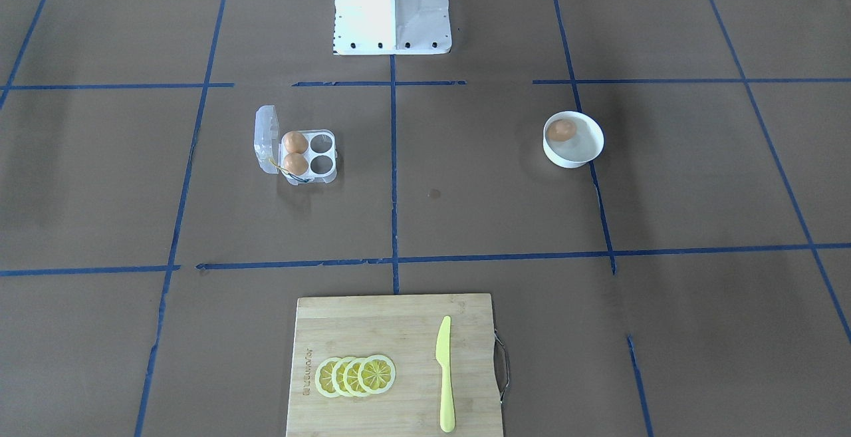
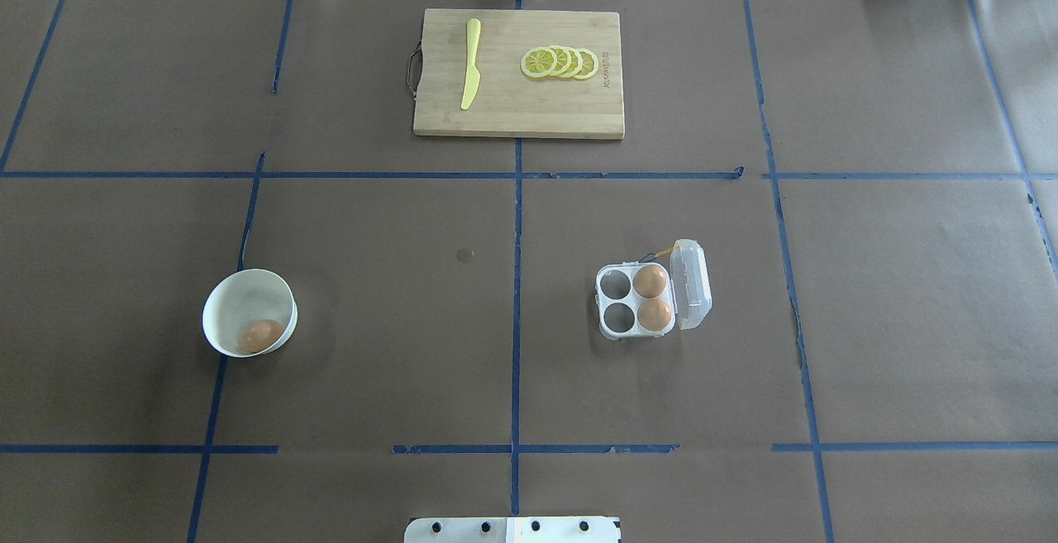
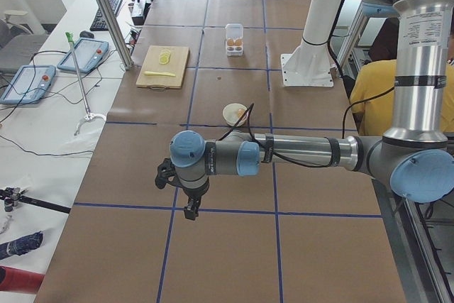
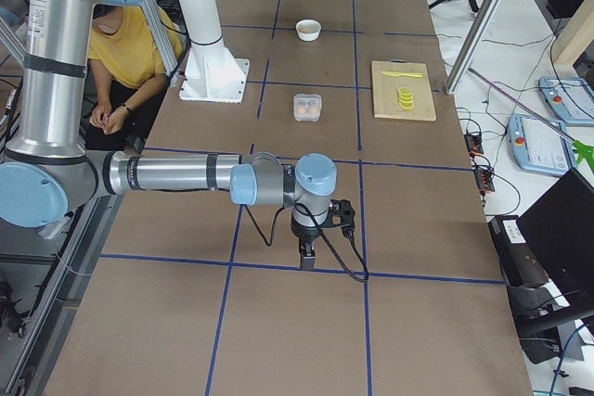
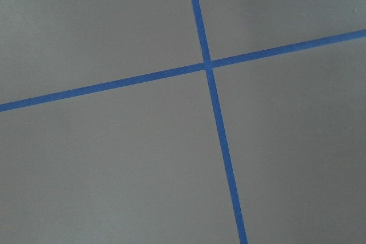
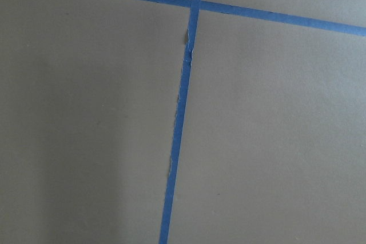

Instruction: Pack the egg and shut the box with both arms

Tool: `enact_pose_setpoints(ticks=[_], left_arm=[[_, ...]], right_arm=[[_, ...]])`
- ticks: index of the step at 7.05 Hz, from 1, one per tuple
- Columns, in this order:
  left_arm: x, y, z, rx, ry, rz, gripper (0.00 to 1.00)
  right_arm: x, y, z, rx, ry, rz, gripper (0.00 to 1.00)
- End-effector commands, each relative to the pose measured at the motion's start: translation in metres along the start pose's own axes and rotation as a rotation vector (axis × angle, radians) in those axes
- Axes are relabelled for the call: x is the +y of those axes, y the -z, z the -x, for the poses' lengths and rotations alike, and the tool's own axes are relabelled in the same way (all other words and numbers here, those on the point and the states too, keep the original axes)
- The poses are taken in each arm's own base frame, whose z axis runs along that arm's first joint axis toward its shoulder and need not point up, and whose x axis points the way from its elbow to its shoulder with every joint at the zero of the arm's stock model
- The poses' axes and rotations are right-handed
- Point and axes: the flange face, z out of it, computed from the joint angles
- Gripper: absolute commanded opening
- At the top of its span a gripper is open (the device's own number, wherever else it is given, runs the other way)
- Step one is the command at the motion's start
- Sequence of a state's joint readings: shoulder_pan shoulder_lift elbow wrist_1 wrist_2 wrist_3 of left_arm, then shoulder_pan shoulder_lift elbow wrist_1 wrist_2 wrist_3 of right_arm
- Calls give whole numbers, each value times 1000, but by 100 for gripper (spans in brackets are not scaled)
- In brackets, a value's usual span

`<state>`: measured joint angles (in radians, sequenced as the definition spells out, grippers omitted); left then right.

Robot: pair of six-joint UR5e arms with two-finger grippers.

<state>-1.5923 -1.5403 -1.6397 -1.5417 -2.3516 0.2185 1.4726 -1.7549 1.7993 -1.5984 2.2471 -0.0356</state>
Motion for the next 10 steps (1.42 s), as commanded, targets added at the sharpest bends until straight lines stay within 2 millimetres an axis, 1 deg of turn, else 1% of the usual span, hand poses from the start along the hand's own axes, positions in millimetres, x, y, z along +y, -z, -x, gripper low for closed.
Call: enact_pose_setpoints(ticks=[1, 2, 4, 6, 7, 8, 9, 10], left_arm=[[-5, 8, -7, -5, -23, -15, 100], [-4, 10, -8, -4, -24, -19, 100], [-13, 27, -25, -13, -58, -53, 100], [-16, 27, -26, -10, -65, -70, 100], [-22, 34, -33, -22, -133, -128, 100], [-21, 39, -36, -36, -207, -207, 100], [-23, 39, -37, -44, -236, -242, 100], [-31, 44, -40, -58, -296, -300, 100]], right_arm=[[-3, 13, 10, 2, 21, -26, 100], [-4, 16, 12, 2, 27, -33, 100], [-10, 45, 36, 5, 77, -94, 100], [-16, 52, 41, 7, 84, -109, 100], [-33, 65, 50, 8, 108, -138, 100], [-40, 71, 55, 6, 118, -152, 100], [-45, 72, 56, 5, 120, -153, 100], [-45, 71, 56, 3, 120, -153, 100]])
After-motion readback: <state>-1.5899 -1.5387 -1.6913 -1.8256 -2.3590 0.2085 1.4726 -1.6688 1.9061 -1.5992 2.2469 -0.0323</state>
